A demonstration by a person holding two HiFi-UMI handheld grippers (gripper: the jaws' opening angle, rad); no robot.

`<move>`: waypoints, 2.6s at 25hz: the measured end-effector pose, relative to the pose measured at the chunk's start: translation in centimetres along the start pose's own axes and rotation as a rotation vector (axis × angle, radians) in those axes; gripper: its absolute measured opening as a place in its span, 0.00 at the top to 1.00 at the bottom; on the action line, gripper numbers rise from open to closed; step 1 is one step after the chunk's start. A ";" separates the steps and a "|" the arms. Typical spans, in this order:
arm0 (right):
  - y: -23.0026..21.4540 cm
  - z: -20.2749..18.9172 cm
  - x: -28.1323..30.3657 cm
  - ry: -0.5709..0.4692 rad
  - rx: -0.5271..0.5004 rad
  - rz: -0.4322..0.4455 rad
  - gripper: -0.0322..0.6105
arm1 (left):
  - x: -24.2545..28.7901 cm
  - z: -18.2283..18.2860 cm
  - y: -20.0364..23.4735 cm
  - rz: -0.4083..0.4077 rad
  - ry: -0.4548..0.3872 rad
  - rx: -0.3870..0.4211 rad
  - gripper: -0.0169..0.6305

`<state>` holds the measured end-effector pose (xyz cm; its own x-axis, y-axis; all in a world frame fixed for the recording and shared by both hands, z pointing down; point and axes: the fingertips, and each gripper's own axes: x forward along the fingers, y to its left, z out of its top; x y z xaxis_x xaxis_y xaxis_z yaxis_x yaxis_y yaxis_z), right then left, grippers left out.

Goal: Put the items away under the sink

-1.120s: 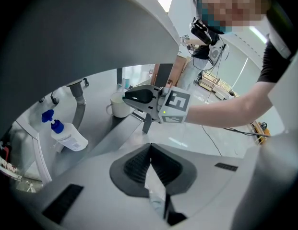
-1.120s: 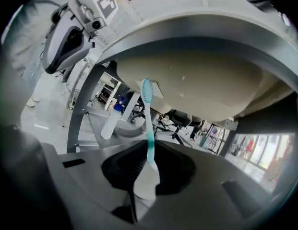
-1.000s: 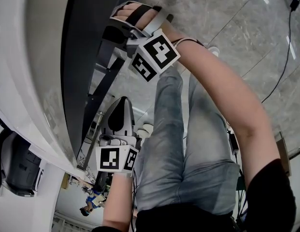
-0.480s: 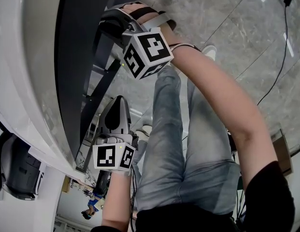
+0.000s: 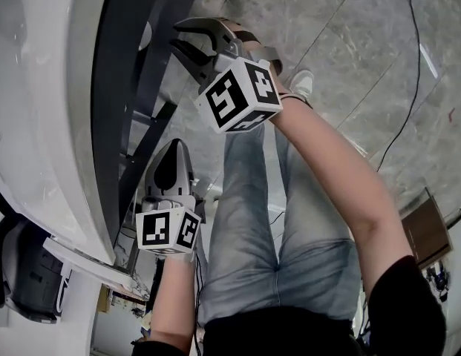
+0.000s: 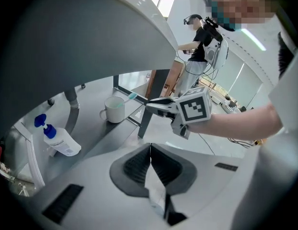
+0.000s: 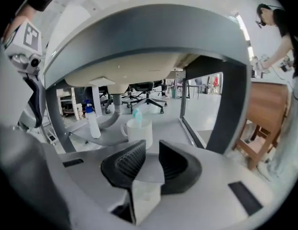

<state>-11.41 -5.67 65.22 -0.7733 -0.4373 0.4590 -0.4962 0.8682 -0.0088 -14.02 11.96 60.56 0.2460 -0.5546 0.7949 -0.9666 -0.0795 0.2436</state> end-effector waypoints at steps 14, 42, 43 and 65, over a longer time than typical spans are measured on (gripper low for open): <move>-3.9 -1.0 -16.9 0.086 0.432 -0.260 0.82 | -0.7 7.5 -6.1 -0.133 -0.040 0.098 0.94; -1.1 24.4 -36.0 0.048 0.245 -0.250 0.84 | -19.8 23.2 -14.5 -0.221 -0.351 0.147 0.94; -1.1 25.6 -36.4 0.040 0.232 -0.247 0.84 | -20.5 23.6 -14.7 -0.223 -0.361 0.152 0.94; 0.8 38.6 -41.8 -0.178 0.110 -0.168 0.84 | -32.9 31.9 -19.7 -0.301 -0.659 0.200 0.94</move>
<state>5.30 4.22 11.75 -0.7288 -0.6161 0.2987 -0.6559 0.7534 -0.0464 -5.37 5.34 11.83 0.4681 -0.8613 0.1978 -0.8747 -0.4197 0.2425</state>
